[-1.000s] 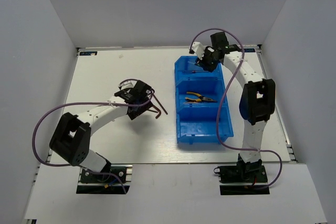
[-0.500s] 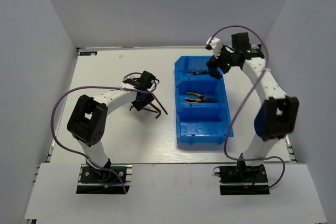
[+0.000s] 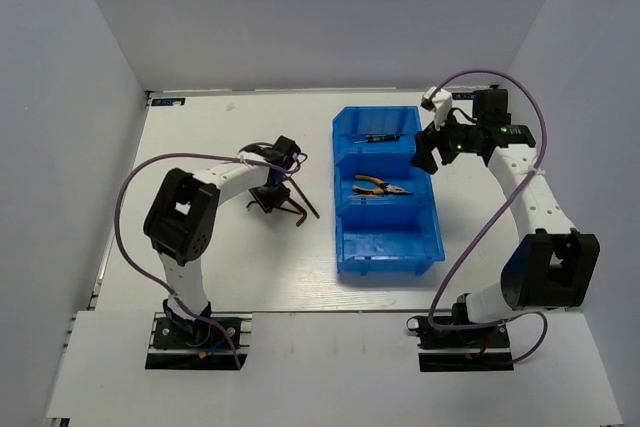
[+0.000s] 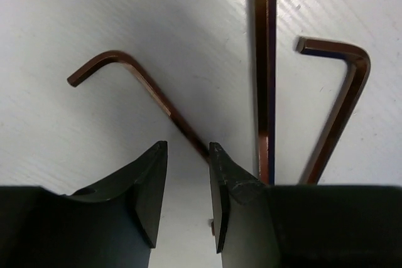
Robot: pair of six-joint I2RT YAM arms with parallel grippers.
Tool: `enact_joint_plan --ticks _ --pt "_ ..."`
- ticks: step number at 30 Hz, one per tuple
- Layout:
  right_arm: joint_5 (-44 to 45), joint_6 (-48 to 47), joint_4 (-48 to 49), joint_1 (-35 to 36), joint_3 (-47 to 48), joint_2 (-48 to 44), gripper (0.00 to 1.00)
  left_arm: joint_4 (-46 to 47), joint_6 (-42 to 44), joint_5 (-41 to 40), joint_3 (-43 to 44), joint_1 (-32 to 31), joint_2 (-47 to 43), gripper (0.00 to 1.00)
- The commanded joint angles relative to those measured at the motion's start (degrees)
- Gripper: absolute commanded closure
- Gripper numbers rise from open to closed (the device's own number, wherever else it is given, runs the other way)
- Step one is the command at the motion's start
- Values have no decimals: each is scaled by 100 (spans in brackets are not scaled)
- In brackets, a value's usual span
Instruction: Sort the tools into containers
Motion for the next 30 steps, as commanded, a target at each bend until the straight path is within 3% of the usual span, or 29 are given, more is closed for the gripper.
enact_joint_plan --ticks 1,10,14,18,20,26,29,30 --pt "-466 327 61 -117 -119 -376 18 -184 -67 -82 309 75 178 56" --pt "-730 380 78 -241 -761 -904 18 -71 -120 111 170 128 416 57" --pt "-888 433 34 -259 -735 -992 18 -18 -225 164 -251 128 416 75" --pt "-1055 626 -62 -441 -603 -992 18 228 -278 278 -788 128 268 100" --pt "-1117 627 -88 -461 -568 -992 18 351 -278 331 -1016 128 92 100" --pt "-1371 390 -457 -496 -559 -1027 18 484 906 173 -631 5 -681 100" --pt "-1565 205 -581 -496 -638 -1036 18 939 1942 364 -526 -109 -1366 100" --pt "-1600 187 -607 -513 -621 -1045 22 1367 2250 514 -525 -161 -1516 100"
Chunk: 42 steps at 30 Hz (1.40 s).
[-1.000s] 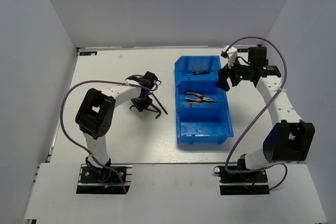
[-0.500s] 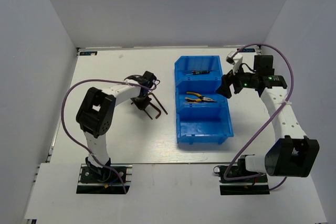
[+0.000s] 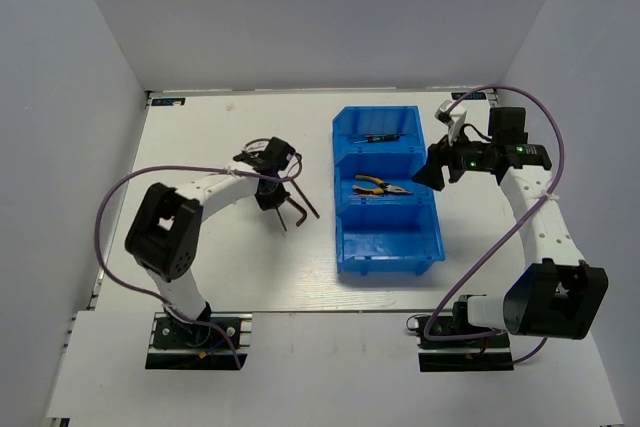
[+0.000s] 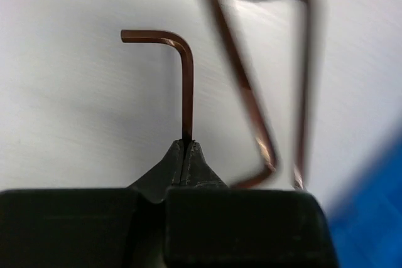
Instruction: Sort the tools into containers
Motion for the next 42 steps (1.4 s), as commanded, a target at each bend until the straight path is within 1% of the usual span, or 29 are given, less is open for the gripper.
enact_joint_plan --ticks 1,2,3,4,5,6,7,8,9,10,12,13,18,22,23,26,28,29,30,31,32,34,37,38,39,40,41,42 --pt "-398 -180 -196 -39 140 -151 26 972 1878 780 124 -129 -1142 100" --pt "-451 -180 -196 -65 140 -107 34 1402 2329 1185 72 -129 -1249 100" --pt "-469 -128 -188 -57 193 -89 39 1841 2603 1389 71 -251 -1329 100" --pt "-486 -93 -179 -57 202 -54 45 2141 2910 2183 123 -252 -1382 100" --pt "-512 -75 -161 -83 228 -2 52 2423 3479 2583 72 -313 -1434 100" --pt "-565 -66 -187 -92 307 8 68 2660 3650 2926 71 -314 -1505 100" --pt "-600 -49 -222 -83 342 42 78 3376 3826 3930 -172 -383 -1505 100" --pt "-609 -101 -249 -109 377 86 90 3766 4080 4271 -288 -462 -1566 100" --pt "-688 -145 -336 -118 447 139 100 4136 4135 4535 -411 -533 -1567 100" --pt "-688 -180 -372 -144 500 166 100 4835 4135 5008 -621 -655 -1567 100" --pt "-732 -207 -407 -223 571 192 100 5096 4214 5300 -571 -779 -1454 100" --pt "-732 -215 -425 -241 623 201 100 5271 4301 5390 -570 -884 -1226 100" --pt "-662 -14 -144 -416 598 61 100 5335 4592 5566 17 -1289 -610 100" --pt "-644 13 -126 -540 553 8 100 4984 4847 5618 326 -1526 -240 100" --pt "-653 -4 -135 -584 553 -1 97 4983 4899 5619 378 -1527 -240 100" --pt "-785 -74 -249 -628 606 43 83 4878 4900 5557 379 -1659 -178 100" --pt "-837 -101 -292 -646 676 69 70 4773 4839 5409 309 -1711 -231 92" --pt "-890 -119 -345 -646 755 165 51 4676 4838 5408 309 -1763 -231 68" --pt "-934 -110 -372 -637 843 192 42 4467 4838 5356 309 -1764 -231 58" --pt "-1039 -127 -468 -619 896 279 38 4386 4838 5294 309 -1816 -283 53" --pt "-1118 -128 -486 -611 1009 376 38 4333 4838 5294 309 -1817 -284 46" --pt "-1303 -101 -547 -576 1273 578 37 4333 4891 5128 63 -1817 -546 38" --pt "-1479 -118 -723 -461 1721 956 39 4333 4891 5021 -131 -1817 -853 37" --pt "-1497 -162 -845 -304 1809 1174 41 4333 4891 4856 -183 -1817 -933 37" --pt "-1471 -232 -934 -207 1880 1255 47 4333 4891 4750 -184 -1817 -1047 39" --pt "-1427 -546 -1109 -119 2133 1290 51 4333 4891 4636 -262 -1817 -1196 42" --pt "-1279 -715 -1406 125 2214 1413 55 4394 4804 4330 -445 -1817 -1615 49" --pt "-1042 -977 -1592 598 2328 1536 66 4394 4716 4057 -569 -1817 -1872 77"
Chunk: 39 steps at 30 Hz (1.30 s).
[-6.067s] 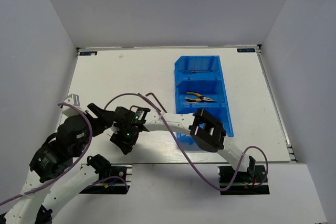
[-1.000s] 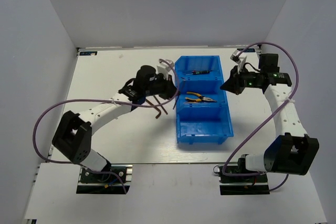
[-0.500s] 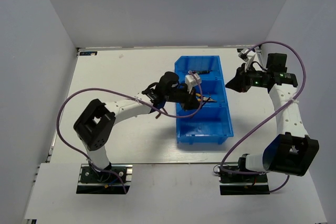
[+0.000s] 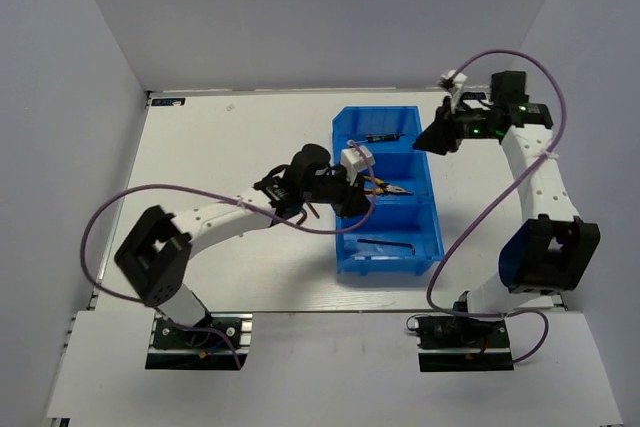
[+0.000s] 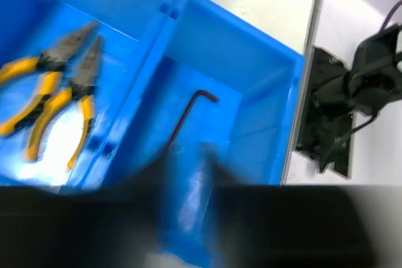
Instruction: Sort the tools into containers
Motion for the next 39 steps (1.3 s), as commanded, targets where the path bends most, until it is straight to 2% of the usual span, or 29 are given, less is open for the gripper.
enact_joint_plan --ticks 1,2,3,4,5,6,7,8,9,10,12,13,15,16,17,22,27,30,34,35,36,39 --pt "360 -691 -850 1140 469 230 72 -12 -195 -1019 -349 49 -1281 95" --pt "545 -901 -990 1353 530 369 80 -213 -615 -2075 -594 50 -1571 100" --pt "912 -833 -957 1790 548 562 89 -450 -836 -2712 -727 102 -2165 100" --pt "1273 -711 -800 2230 618 782 100 -731 -1134 -3954 -1024 103 -2467 100" --pt "1450 -222 -650 2400 758 914 100 -1421 -1520 -4498 -1175 103 -2757 100" --pt "1600 -35 -518 2976 872 1055 100 -1837 -2325 -5016 -1316 103 -3030 96" --pt "2202 167 -465 3138 987 1578 100 -2441 -2933 -5918 -1395 103 -3459 62" --pt "2356 604 -517 3288 1518 1775 100 -3700 -3557 -6188 -1492 103 -3637 48" --pt "2688 765 -569 3446 1715 1977 100 -4165 -4398 -6347 -1545 103 -3804 37" --pt "2996 1150 -587 3882 2352 2632 94 -4457 -4598 -6349 -1702 103 -4180 19" --pt "3514 1688 -709 4262 2787 3267 89 -4688 -4697 -6183 -1905 103 -4612 11" --pt "3718 1916 -710 4465 3164 3628 71 -4688 -4749 -6034 -2097 103 -4841 7" --pt "3939 2233 -343 4782 3378 3981 58 -4793 -4750 -5980 -2231 103 -5404 4" --pt "4087 2269 -237 4853 3387 4122 44 -4881 -4750 -5980 -2231 103 -5554 3" --pt "4193 2313 -105 4958 3422 4263 42 -4943 -4750 -5980 -2283 103 -5668 3" --pt "4745 2314 142 5301 3677 4887 43 -5162 -4574 -5927 -2161 103 -5986 2" --pt "5301 2156 449 5407 3642 5099 43 -5172 -4390 -5875 -2099 103 -5986 2" --pt "5328 2051 573 5433 3440 5021 45 -5041 -4389 -5874 -2152 103 -5986 2" --pt "4452 1997 511 5381 3177 4608 49 -4830 -4249 -5813 -2205 103 -6038 2" --pt "3736 1980 555 5372 3063 4190 51 -4829 -4249 -5813 -2257 103 -6038 2" --pt "3555 1893 877 5363 2636 4055 53 -4681 -4179 -5813 -2257 103 -5986 2" --pt "3254 1769 1388 5346 2114 3588 54 -4522 -4178 -5751 -2380 103 -5986 1"
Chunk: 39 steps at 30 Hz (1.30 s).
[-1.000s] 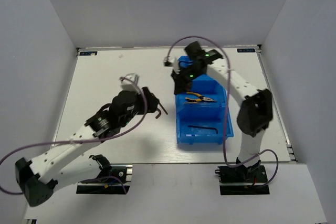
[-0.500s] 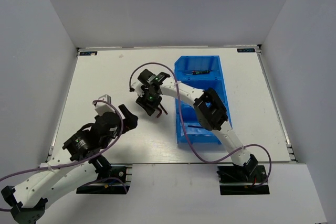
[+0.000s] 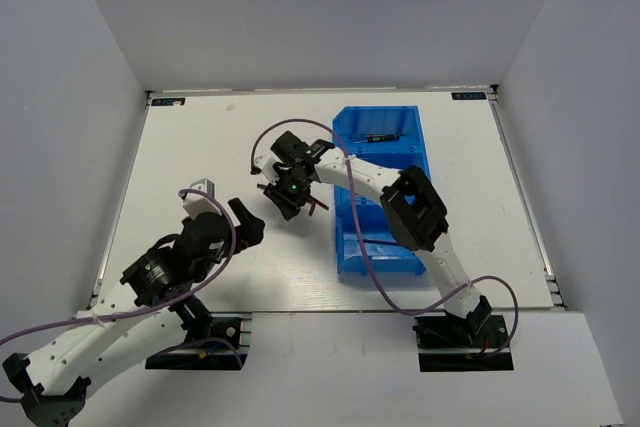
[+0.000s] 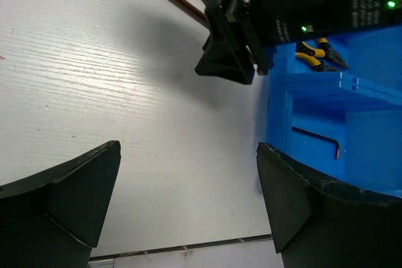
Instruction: Sort the tools into containers
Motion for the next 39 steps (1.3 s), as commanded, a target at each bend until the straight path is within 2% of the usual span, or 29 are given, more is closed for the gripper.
enact_joint_plan --ticks 1,4,18,27,32,37,38,39 --pt "-470 -227 643 -31 -257 -755 54 298 101 93 -88 -11 51 1" --pt "-212 -341 590 -84 76 -571 55 368 101 94 -149 -11 51 1" --pt "377 -737 669 -216 481 150 54 254 101 94 -202 -11 -54 1" --pt "684 -1035 582 -189 227 396 54 140 101 41 -97 -11 -54 1" --pt "1159 -1176 581 -146 -159 221 67 140 101 -12 -97 -11 -54 1" --pt "1563 -1256 713 -66 -933 1 72 192 101 -12 -97 -11 -54 1" --pt "1581 -1238 696 -58 -1038 -8 75 193 101 -12 -97 -11 -54 1" --pt "1573 -1220 591 -49 -1082 -8 85 193 101 -12 -97 -11 -54 1"
